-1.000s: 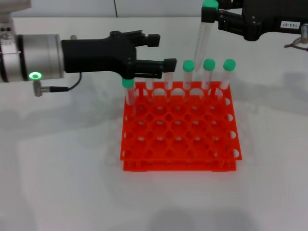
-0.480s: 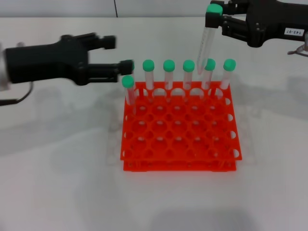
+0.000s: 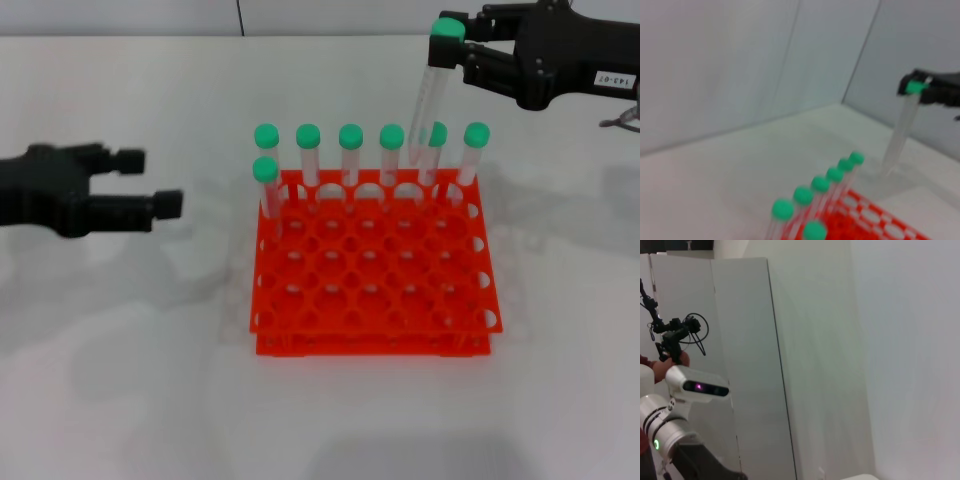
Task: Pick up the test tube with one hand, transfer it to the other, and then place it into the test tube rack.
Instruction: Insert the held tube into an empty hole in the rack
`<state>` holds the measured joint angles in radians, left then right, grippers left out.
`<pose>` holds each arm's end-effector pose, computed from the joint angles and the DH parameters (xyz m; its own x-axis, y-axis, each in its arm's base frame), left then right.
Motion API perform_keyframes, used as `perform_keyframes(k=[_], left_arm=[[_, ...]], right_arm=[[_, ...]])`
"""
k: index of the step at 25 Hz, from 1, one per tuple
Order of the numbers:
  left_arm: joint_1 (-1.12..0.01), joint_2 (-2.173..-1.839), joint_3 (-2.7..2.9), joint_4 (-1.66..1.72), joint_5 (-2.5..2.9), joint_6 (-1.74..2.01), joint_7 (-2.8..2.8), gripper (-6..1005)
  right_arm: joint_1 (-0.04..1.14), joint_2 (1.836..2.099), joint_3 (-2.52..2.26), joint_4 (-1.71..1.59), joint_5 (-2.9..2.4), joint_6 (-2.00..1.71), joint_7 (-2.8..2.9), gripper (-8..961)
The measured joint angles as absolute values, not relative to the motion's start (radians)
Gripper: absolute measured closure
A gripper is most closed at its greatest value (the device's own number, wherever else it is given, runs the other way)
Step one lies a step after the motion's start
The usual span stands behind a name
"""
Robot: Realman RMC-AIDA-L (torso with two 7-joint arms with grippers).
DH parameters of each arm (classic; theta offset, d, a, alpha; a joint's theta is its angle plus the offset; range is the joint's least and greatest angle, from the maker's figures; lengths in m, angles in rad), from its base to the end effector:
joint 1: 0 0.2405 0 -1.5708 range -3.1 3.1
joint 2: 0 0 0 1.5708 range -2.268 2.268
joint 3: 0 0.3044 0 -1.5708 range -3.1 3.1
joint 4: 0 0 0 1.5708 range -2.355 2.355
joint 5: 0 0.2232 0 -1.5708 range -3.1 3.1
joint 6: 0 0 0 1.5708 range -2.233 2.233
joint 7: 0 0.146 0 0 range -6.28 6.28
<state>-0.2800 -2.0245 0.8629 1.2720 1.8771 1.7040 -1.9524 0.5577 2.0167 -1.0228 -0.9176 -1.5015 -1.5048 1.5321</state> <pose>-0.2935 0.3216 0.0746 0.7488 0.4872 0.4493 0.6039 -0.7809 -0.1597 0.1999 0.4061 0.0295 0.7351 -0.0793 -0.6733 -0.2713 -0.9446 -0.1849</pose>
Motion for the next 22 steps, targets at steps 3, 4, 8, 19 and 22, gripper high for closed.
perform_keyframes(k=[3,4,8,19,22], left_arm=[[-0.263,-2.024,0.840,1.272,1.935,1.711,-1.965,108],[-0.258,-2.027,0.829,1.271,1.953,1.714,-1.962,109],[-0.237,-2.033,0.801,1.258,1.998,1.716,-1.925,109],[-0.231,-2.025,0.742,1.177,2.085,1.720,-1.810,110],[-0.233,-2.025,0.739,1.172,2.092,1.721,-1.789,111]], right_arm=[[0.554,2.017,-1.038,-0.918,-1.499,-1.501,1.532,687],[0.555,2.018,-1.047,-0.917,-1.495,-1.498,1.532,687],[0.554,2.021,-1.083,-0.912,-1.474,-1.487,1.531,687],[0.548,2.023,-1.247,-0.906,-1.384,-1.368,1.523,687],[0.548,2.024,-1.303,-0.905,-1.352,-1.325,1.516,687]])
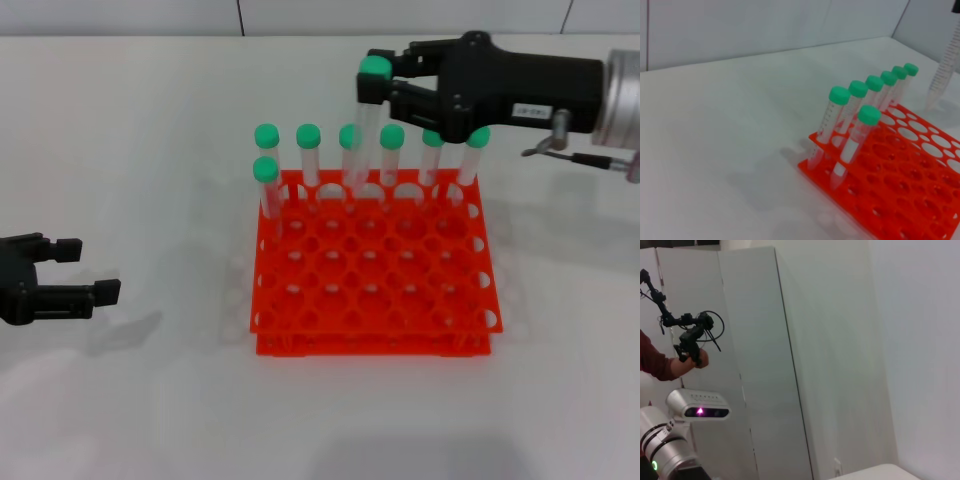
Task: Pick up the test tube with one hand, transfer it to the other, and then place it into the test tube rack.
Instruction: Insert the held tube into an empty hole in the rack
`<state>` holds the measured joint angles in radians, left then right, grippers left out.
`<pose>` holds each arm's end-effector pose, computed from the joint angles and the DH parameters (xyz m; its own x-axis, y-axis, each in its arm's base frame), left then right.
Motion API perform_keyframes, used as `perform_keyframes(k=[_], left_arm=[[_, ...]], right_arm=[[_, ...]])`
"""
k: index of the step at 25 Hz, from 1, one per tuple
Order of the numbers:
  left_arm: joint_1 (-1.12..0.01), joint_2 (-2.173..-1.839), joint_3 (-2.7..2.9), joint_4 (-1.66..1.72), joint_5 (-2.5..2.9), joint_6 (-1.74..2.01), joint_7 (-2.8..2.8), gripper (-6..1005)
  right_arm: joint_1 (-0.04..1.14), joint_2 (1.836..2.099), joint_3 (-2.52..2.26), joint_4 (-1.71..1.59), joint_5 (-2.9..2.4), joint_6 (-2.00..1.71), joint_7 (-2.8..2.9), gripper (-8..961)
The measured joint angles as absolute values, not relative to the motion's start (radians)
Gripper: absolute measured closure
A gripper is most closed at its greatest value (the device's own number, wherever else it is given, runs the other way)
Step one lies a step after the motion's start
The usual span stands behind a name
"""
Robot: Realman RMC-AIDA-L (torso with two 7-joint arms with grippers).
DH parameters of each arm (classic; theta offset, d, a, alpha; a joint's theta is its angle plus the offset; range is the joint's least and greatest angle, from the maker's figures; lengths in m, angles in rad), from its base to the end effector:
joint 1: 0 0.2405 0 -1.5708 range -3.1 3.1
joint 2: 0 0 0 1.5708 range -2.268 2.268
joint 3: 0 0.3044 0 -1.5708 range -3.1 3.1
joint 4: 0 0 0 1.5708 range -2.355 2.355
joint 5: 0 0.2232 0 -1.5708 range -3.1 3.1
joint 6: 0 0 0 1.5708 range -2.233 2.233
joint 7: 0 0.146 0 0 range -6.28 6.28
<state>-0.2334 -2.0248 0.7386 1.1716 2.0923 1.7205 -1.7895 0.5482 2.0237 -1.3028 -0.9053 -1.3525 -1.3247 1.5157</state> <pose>-0.3604 0.2899 0.0726 0.7485 0.5731 0.3335 0.6556 -0.7150 -0.2428 0.1790 0.4036 -0.0190 0.7410 -0.1191 -0.6608 -0.2747 -0.9518 -0.1365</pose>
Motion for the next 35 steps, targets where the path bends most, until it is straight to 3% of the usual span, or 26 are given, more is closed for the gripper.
perform_keyframes(k=[35], left_arm=[[-0.312,-2.016,0.742,1.102,2.147,1.755,-1.700,114]], right_arm=[[0.572,2.028,-1.642,-0.760,-0.964,-1.030,1.238,687]])
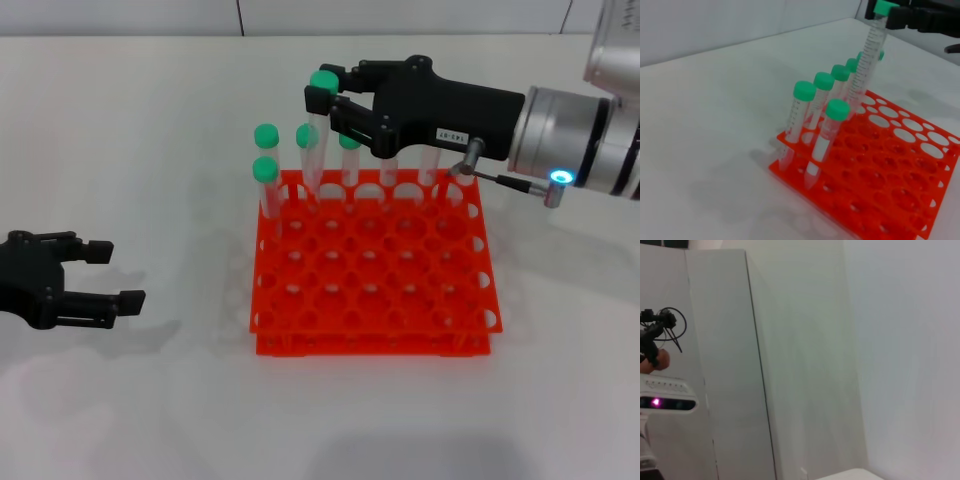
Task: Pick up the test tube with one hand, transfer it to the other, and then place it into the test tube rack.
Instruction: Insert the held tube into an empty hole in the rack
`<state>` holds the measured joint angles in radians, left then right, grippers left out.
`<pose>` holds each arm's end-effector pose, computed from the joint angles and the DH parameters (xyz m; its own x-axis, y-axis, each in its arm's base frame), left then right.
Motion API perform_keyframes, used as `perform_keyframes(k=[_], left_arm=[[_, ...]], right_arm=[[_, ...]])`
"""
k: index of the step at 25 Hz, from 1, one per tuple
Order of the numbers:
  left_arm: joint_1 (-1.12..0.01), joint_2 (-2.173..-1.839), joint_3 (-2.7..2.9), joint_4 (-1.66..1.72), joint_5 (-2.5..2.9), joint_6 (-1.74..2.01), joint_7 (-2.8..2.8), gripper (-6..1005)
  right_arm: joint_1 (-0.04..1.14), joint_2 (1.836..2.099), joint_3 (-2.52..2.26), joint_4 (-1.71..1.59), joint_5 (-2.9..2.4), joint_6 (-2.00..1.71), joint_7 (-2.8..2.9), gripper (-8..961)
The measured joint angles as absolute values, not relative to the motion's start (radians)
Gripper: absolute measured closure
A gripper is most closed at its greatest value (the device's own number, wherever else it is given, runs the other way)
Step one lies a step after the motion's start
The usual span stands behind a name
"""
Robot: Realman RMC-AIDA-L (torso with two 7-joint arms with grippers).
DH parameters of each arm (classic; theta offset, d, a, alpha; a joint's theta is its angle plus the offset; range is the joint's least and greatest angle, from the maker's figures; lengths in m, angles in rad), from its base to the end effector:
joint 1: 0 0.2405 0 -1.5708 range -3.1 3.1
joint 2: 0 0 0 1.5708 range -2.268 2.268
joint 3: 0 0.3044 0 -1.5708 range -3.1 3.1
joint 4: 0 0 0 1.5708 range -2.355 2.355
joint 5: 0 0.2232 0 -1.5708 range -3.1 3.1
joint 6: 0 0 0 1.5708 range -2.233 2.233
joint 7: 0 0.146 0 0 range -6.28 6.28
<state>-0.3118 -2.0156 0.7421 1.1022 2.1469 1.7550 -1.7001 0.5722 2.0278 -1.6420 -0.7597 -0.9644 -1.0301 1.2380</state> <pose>-0.3504 0.3055 0.0610 0.8144 0.5141 0.2693 0.5691 -0.7982 -0.1975 0.1760 0.4098 -0.0761 0.7228 -0.0900 -0.6851 -0.3295 -0.9164 -0.2273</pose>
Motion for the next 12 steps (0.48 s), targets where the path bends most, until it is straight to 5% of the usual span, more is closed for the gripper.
perform_keyframes(k=[12], left_arm=[[-0.314,-2.019,0.739,1.095,2.148,1.755,-1.701,113]], right_arm=[[0.603,2.028,-1.731,-0.699,-0.843,-1.008,1.144,687]])
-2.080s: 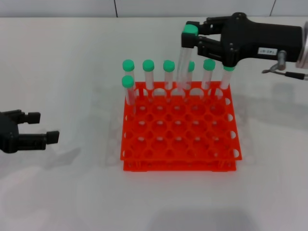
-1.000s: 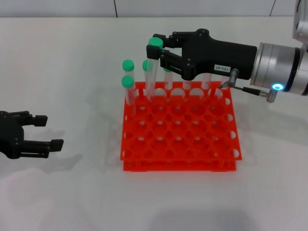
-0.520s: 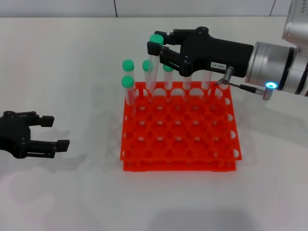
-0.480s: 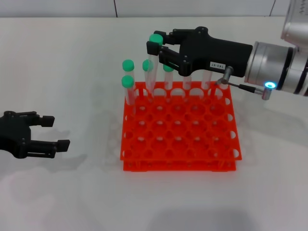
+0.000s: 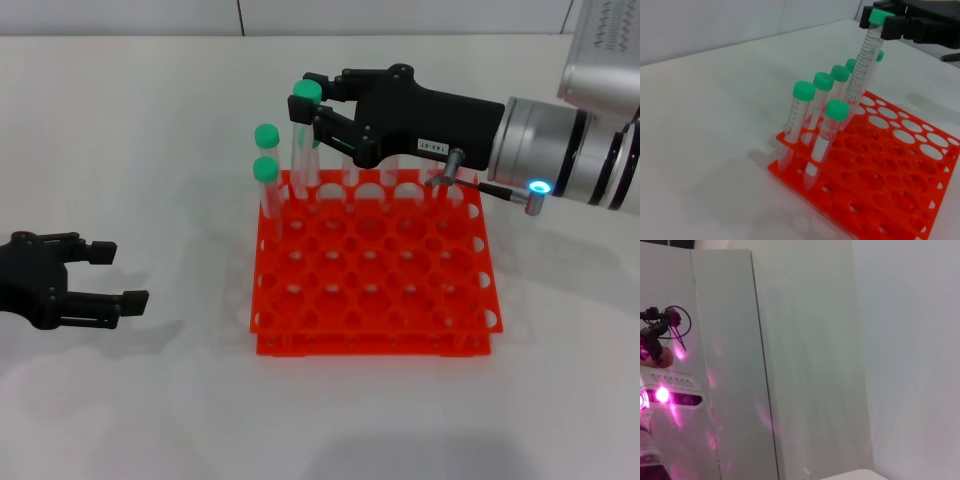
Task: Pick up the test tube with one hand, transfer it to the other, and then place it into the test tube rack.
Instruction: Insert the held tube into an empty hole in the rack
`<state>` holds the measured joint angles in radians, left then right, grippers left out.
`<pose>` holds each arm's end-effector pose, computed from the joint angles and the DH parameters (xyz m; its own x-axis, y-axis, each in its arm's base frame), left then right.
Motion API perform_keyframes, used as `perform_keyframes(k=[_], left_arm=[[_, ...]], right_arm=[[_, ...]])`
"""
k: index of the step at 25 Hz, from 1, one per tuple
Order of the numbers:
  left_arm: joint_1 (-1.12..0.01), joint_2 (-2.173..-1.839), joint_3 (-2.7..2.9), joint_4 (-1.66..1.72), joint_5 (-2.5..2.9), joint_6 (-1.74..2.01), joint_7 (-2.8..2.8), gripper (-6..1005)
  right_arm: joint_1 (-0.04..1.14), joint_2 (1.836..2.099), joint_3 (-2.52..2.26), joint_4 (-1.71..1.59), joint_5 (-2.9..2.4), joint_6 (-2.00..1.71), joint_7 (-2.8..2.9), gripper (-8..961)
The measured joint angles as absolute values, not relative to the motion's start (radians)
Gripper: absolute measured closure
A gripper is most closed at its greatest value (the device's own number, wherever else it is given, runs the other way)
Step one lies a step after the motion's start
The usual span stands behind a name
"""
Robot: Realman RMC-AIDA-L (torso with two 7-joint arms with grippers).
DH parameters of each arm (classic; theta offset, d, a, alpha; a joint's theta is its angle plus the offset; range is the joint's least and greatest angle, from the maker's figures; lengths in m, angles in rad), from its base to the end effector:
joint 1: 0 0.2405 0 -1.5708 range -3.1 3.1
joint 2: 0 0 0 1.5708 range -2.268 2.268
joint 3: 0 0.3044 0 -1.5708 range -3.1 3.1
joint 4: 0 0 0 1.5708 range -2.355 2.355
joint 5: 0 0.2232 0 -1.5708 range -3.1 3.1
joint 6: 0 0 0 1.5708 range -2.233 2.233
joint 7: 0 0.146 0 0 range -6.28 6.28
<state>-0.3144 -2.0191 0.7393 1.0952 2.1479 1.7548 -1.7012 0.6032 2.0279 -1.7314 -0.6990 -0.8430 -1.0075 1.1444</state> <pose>-0.3501 0.3057 0.0588 0.8100 0.5183 0.2743 0.5741 -0.7962 -0.1909 0.1729 0.4088 -0.0907 0.7248 -0.0751 -0.6848 -0.3142 -0.9207 -0.2315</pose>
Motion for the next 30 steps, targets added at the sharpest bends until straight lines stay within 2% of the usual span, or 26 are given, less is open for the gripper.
perform_keyframes(k=[30], left_arm=[[-0.314,-2.032,0.741,1.068,2.147,1.750,-1.694,114]], right_arm=[[0.611,2.028,-1.758,-0.654,-0.821,-0.982,1.120,688]])
